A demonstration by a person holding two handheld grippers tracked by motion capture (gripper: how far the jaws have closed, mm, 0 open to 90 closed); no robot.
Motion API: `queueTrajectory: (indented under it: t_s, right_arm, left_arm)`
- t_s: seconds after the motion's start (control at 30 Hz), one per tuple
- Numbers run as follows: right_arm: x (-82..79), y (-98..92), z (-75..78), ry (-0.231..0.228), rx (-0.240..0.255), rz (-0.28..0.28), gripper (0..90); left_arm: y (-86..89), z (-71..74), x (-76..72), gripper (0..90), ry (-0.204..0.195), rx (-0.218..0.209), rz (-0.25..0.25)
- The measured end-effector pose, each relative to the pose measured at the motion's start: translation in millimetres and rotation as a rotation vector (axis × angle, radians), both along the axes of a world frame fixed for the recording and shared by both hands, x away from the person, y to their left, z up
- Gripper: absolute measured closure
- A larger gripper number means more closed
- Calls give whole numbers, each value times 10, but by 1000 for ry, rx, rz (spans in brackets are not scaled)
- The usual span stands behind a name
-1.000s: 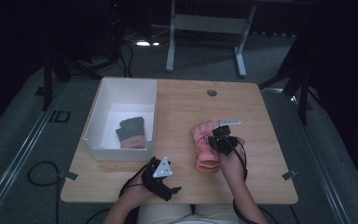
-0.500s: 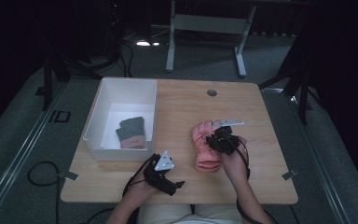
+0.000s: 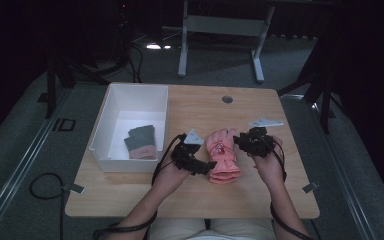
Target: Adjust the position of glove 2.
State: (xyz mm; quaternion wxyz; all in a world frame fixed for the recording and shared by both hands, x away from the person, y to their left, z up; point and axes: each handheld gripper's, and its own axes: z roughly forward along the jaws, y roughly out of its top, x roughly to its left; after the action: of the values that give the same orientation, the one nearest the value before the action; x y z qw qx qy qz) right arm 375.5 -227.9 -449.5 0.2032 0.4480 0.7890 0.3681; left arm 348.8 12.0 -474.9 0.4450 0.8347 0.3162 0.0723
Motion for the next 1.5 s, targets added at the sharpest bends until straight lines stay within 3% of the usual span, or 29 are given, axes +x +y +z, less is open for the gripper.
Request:
queueTrajectory:
  t_s: [0.07, 0.1, 0.13, 0.17, 0.2, 0.23, 0.27, 0.3, 0.33, 0.37, 0.53, 0.57, 0.6, 0.63, 0.67, 0.7, 0.73, 0.77, 0.8, 0.83, 0.87, 0.9, 0.93, 0.97, 1.0, 1.17, 1.33, 1.5]
  right_arm:
    - [40, 22, -39, 3, 6, 11, 651]
    - [72, 55, -89, 16, -1, 13, 642]
    - [72, 55, -89, 16, -1, 13, 642]
    - [87, 79, -150, 30, -4, 16, 637]
    - [87, 79, -150, 30, -4, 16, 637]
    - [98, 96, -229, 54, -11, 17, 630]
    - [98, 96, -229, 54, -11, 17, 630]
    - [102, 95, -327, 78, -18, 20, 617]
    - [102, 95, -327, 78, -18, 20, 617]
    - [94, 88, -383, 89, -28, 23, 594]
    - [128, 41, -494, 126, -53, 18, 518]
    - [171, 22, -569, 165, -62, 28, 494]
    - [171, 22, -569, 165, -62, 28, 494]
    - [216, -2, -629, 208, -35, 17, 487]
    - [216, -2, -629, 208, -35, 17, 487]
    - [271, -48, -684, 260, 15, 9, 466]
    - [300, -78, -708, 289, 49, 8, 464]
    - [323, -102, -732, 309, 75, 11, 460]
    - [323, -102, -732, 309, 75, 11, 460]
    - [359, -124, -779, 343, 124, 29, 504]
    - [359, -124, -779, 343, 124, 29, 504]
    - [360, -126, -787, 343, 140, 43, 564]
    - [360, -126, -787, 343, 140, 43, 564]
    - [340, -110, -777, 333, 142, 44, 600]
    - [340, -110, -777, 333, 142, 44, 600]
    - [311, -161, -736, 323, 193, 42, 644]
    - [258, -171, -644, 285, 206, 45, 651]
    - [219, -123, -335, 220, 213, 54, 654]
  left_arm:
    - [-68, 5, 150, 169, 4, 11, 27]
    - [-94, -46, 306, 205, 45, 11, 60]
    - [-94, -46, 306, 207, 45, 11, 60]
    - [-104, -131, 433, 216, 86, 24, 81]
    - [-104, -131, 433, 221, 86, 24, 81]
    - [-113, -237, 522, 227, 144, 24, 89]
    - [-113, -237, 522, 229, 144, 24, 89]
    - [-143, -345, 566, 229, 190, 26, 94]
    - [-143, -345, 566, 229, 190, 26, 94]
    - [-153, -450, 601, 231, 230, 20, 103]
    - [-198, -589, 642, 279, 289, 29, 105]
    - [-229, -659, 666, 285, 330, 10, 106]
    - [-229, -659, 666, 301, 330, 10, 106]
    - [-252, -716, 690, 320, 359, -12, 95]
    - [-252, -716, 690, 331, 359, -12, 95]
    - [-255, -770, 728, 341, 401, -39, 81]
    - [-255, -770, 728, 349, 401, -39, 81]
    - [-243, -822, 773, 361, 448, -80, 71]
    - [-243, -822, 773, 407, 448, -80, 71]
    - [-235, -850, 796, 435, 468, -106, 50]
    - [-235, -850, 796, 467, 468, -106, 50]
    - [-226, -842, 802, 541, 472, -128, 30]
    - [-226, -842, 802, 615, 472, -128, 30]
    - [-245, -805, 775, 672, 448, -120, 31]
    - [-245, -805, 775, 703, 448, -120, 31]
    - [-286, -659, 750, 750, 395, -87, -6]
    - [-261, -534, 736, 758, 382, -110, -19]
    - [-194, -205, 718, 762, 331, -112, -25]
